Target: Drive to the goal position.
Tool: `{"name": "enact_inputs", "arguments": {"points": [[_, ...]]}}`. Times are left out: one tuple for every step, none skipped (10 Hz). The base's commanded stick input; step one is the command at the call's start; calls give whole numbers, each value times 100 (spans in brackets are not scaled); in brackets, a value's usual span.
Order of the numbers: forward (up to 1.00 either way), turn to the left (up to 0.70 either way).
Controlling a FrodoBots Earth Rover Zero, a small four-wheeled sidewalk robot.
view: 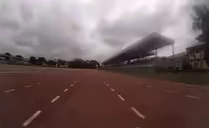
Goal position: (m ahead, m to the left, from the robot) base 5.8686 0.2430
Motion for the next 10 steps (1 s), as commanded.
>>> {"name": "enact_inputs", "arguments": {"points": [[70, 0], [70, 0], [70, 0], [70, 0], [70, 0], [70, 0], [70, 0], [70, 0], [70, 0], [70, 0]]}}
